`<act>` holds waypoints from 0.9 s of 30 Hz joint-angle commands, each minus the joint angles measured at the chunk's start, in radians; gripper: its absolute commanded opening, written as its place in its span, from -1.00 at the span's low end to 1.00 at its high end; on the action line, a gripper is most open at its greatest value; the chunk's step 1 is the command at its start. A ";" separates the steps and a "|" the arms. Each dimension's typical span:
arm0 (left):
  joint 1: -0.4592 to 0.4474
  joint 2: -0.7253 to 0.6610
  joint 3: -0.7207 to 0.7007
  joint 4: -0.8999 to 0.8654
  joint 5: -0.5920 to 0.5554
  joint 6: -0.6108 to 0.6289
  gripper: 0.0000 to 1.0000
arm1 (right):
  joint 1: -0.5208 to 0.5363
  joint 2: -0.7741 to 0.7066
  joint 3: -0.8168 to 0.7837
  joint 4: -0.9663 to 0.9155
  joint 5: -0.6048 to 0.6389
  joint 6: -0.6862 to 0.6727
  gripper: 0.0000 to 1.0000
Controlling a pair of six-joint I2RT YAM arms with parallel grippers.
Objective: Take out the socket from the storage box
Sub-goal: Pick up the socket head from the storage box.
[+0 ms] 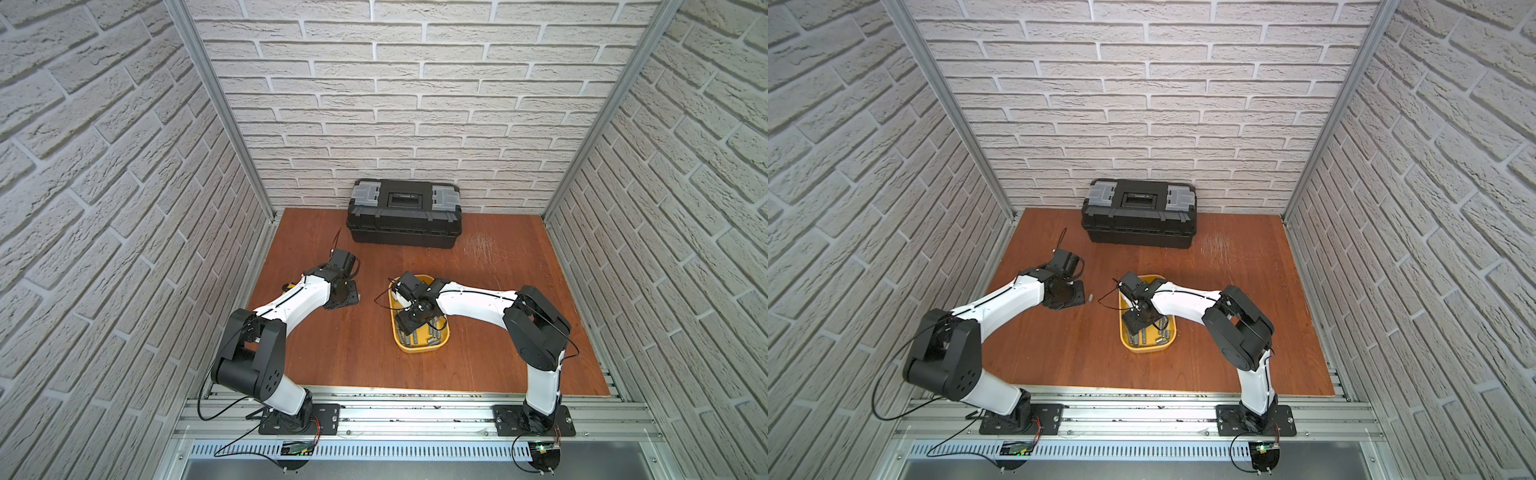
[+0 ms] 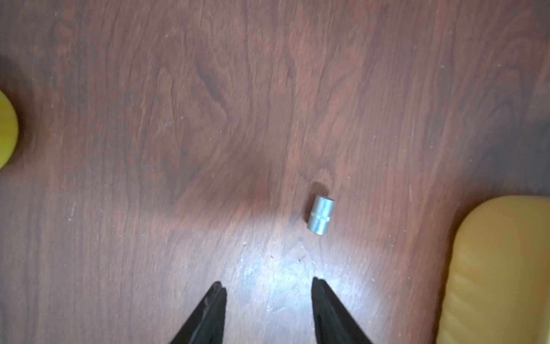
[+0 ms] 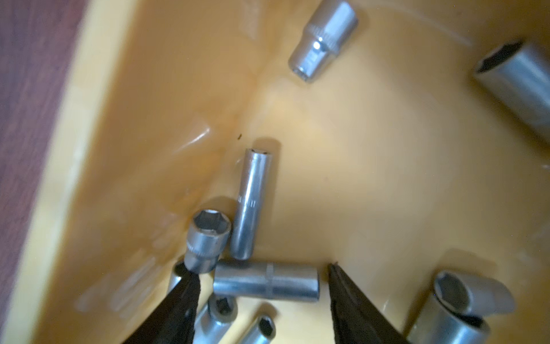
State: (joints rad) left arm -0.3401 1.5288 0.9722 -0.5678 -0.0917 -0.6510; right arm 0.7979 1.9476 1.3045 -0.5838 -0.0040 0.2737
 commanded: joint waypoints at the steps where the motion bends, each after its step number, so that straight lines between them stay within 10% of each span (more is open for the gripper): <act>1: 0.009 -0.012 -0.017 0.010 0.000 -0.010 0.00 | 0.007 0.024 0.024 -0.011 0.031 0.023 0.35; 27: 0.005 -0.010 -0.029 0.023 0.021 -0.023 0.01 | 0.006 0.016 -0.005 -0.043 0.131 0.105 0.23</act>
State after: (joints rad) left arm -0.3405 1.5288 0.9596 -0.5621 -0.0803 -0.6598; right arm 0.7990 1.9583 1.3163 -0.6071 0.1123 0.3496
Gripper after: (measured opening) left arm 0.505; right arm 0.612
